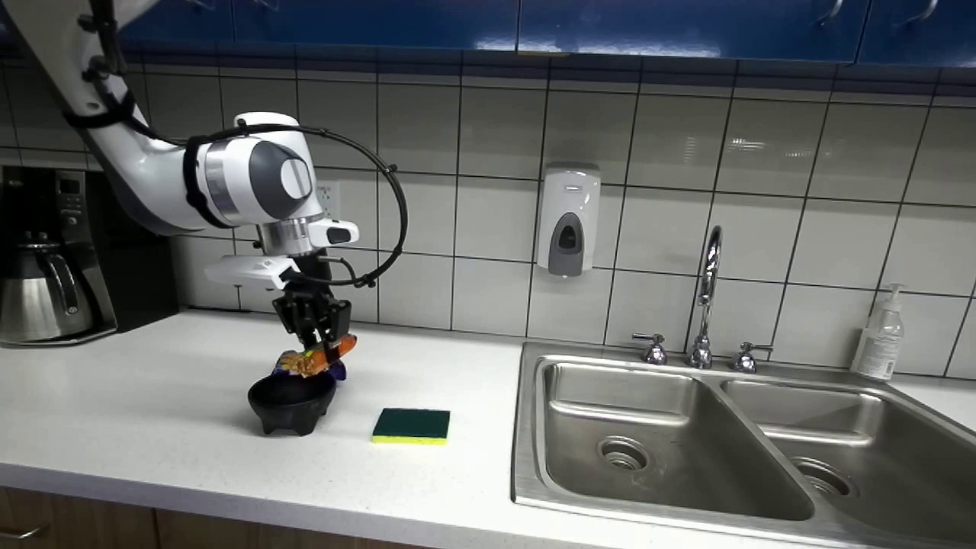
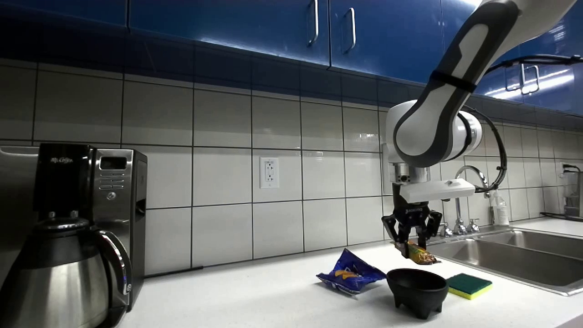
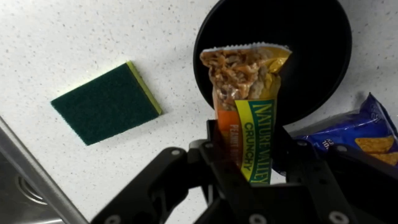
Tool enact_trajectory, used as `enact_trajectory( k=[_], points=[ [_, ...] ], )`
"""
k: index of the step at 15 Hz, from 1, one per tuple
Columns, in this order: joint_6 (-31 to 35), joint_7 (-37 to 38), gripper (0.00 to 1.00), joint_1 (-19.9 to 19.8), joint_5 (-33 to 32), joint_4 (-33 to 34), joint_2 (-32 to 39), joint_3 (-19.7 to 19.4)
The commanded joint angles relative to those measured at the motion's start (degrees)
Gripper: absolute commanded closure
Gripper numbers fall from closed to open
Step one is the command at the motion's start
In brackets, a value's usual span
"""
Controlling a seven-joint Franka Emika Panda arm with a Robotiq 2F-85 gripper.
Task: Put the candy bar inside the bowl
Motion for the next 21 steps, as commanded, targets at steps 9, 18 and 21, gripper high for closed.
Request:
enact_trajectory(
  k=[9, 18, 21],
  points=[
    [0.44, -0.99, 0.83, -2.78, 0.15, -4.52, -2.48, 3.56],
    [-0.19, -1.19, 0.04, -2.65, 0.27, -4.63, -2.37, 3.90],
    [-0.22, -1.10, 0.00, -2.49, -0.04, -5.11, -3.68, 4.24]
  ],
)
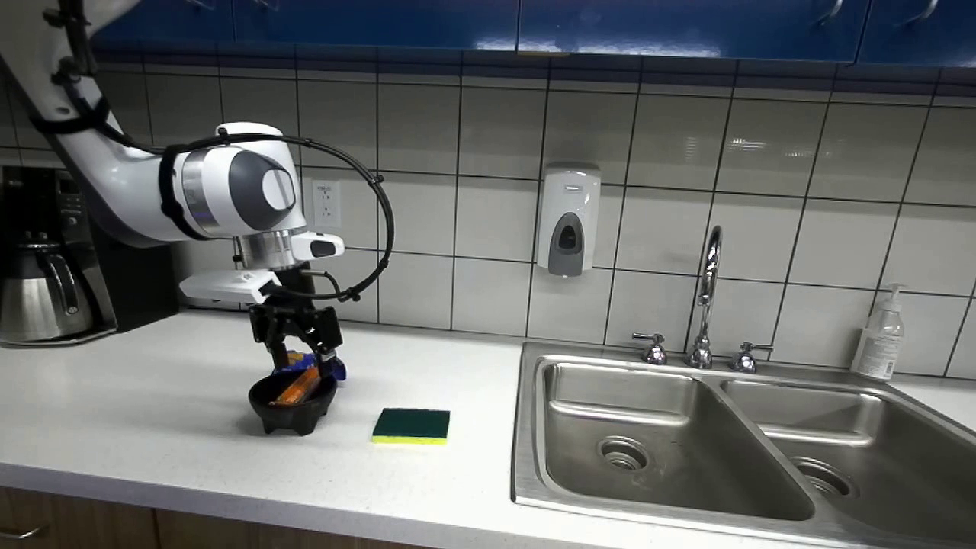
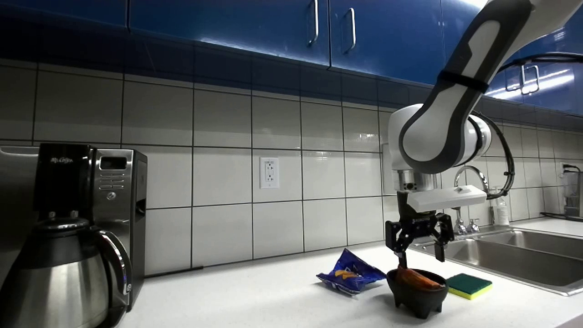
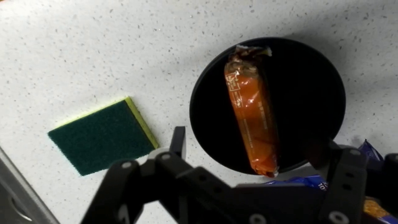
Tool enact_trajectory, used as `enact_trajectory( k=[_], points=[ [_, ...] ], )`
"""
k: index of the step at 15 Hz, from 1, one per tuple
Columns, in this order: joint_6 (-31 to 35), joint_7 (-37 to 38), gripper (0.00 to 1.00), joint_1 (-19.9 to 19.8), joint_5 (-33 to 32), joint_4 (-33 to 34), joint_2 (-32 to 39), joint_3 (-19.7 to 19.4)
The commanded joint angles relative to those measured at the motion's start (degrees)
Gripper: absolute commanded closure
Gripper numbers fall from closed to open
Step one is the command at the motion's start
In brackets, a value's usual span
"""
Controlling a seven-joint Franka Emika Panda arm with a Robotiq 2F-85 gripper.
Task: Put the candy bar inside the bowl
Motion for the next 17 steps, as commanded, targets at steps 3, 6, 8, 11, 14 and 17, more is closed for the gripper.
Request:
enact_trajectory(
  k=[3, 6, 8, 11, 14, 17],
  points=[
    [-0.63, -0.91, 0.00, -1.13, -0.72, -2.02, -4.90, 2.75],
    [-0.91, -2.49, 0.00, -0.68, 0.60, -3.67, -8.30, 3.98],
    [-1.46, -4.87, 0.00, -0.12, 2.13, -5.38, -11.25, 4.65],
    [-2.39, -9.45, 0.00, 1.08, 4.72, -8.85, -16.41, 5.30],
    [-3.92, -13.92, 0.00, 2.68, 7.43, -12.59, -22.20, 5.41],
    [-3.94, -13.35, 0.00, 1.67, 7.66, -8.99, -18.34, 6.31]
  ],
)
